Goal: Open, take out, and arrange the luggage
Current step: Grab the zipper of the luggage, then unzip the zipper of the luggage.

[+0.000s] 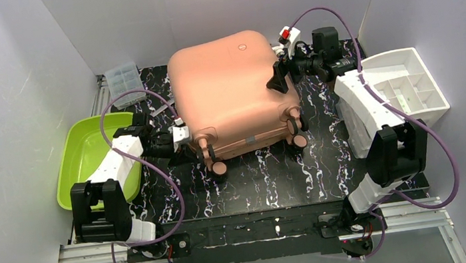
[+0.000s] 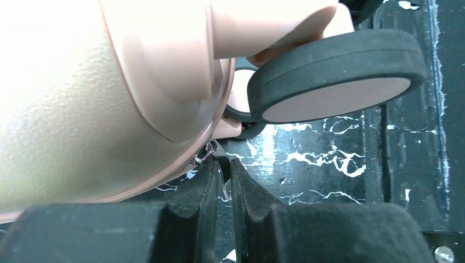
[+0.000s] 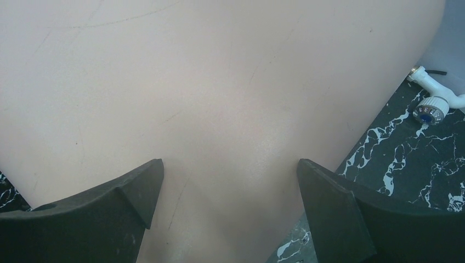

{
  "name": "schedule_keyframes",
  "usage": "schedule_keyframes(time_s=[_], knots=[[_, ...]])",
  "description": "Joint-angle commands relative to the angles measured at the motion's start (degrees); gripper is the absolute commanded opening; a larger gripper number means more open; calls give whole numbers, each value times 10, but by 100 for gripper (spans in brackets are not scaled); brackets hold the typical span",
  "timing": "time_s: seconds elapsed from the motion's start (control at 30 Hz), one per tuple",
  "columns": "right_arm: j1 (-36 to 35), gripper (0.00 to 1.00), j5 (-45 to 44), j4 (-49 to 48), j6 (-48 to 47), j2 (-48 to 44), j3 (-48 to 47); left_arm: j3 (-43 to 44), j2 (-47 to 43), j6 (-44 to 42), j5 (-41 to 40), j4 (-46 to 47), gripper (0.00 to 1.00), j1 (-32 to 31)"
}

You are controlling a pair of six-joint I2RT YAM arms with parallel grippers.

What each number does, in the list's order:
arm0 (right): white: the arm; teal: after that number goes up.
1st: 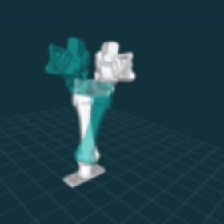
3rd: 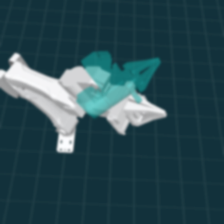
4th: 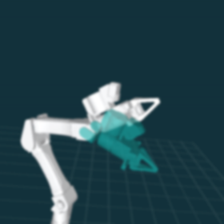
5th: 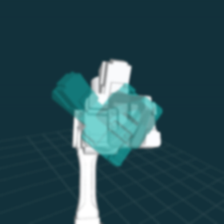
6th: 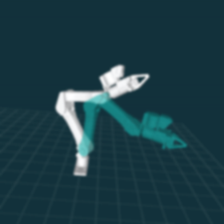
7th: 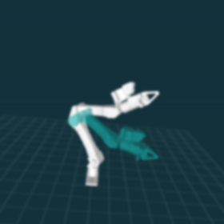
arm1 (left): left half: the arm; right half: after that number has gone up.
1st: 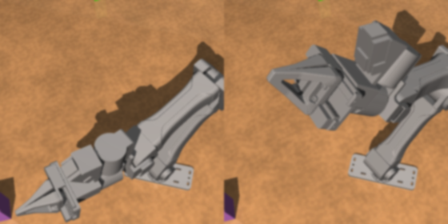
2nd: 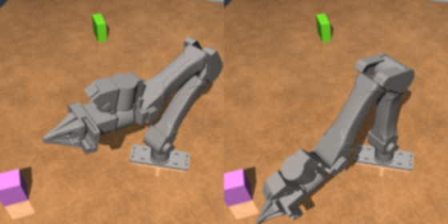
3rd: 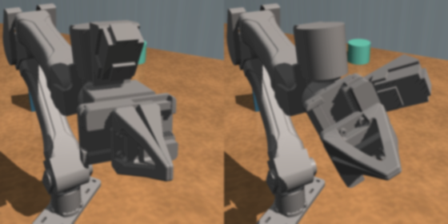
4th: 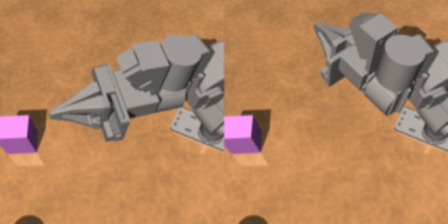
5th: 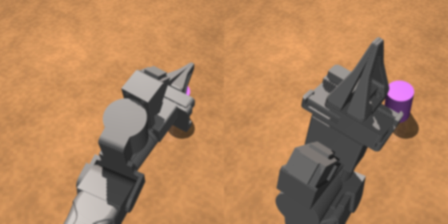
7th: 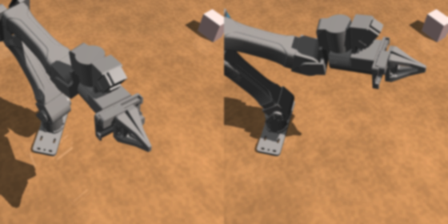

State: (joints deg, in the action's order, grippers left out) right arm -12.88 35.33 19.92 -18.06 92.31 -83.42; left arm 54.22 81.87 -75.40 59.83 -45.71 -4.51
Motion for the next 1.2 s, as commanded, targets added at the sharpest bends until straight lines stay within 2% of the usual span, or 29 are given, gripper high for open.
schedule_keyframes(time_s=[0.0,0.23,0.37,0.4,0.53,0.6,0.63,0.8,0.9,1.0,1.07,1.1,1.13,1.17], knots=[[-22,100,-8,112,5,62,55,-7,-35,51,106,-88,0,-30],[-22,100,-18,110,10,50,51,-7,-31,153,107,-36,0,-30],[-5,100,-150,112,29,-27,47,-29,-37,230,87,5,0,-30],[-4,100,-150,124,26,-30,50,-30,-41,240,80,6,0,-30],[-4,100,-38,158,32,16,79,-47,-73,262,102,12,0,-30],[-4,100,21,170,38,55,56,-42,-88,260,84,5,1,-36],[-4,100,22,179,34,60,42,-25,-92,252,65,-18,4,-31],[-4,100,29,246,-24,55,15,67,-100,169,105,-164,23,40],[-4,100,19,279,-82,11,6,103,-97,159,109,-193,34,92],[-5,100,-37,248,-100,-66,38,122,-94,161,113,-199,47,124],[-7,100,-82,251,-114,-105,55,129,-90,176,112,-192,59,134],[-7,100,-98,263,-125,-118,60,130,-87,194,109,-172,86,135],[-7,100,-111,274,-132,-129,66,127,-86,222,101,-146,97,135],[-8,100,-118,286,-139,-139,74,121,-87,248,96,-118,98,135]])
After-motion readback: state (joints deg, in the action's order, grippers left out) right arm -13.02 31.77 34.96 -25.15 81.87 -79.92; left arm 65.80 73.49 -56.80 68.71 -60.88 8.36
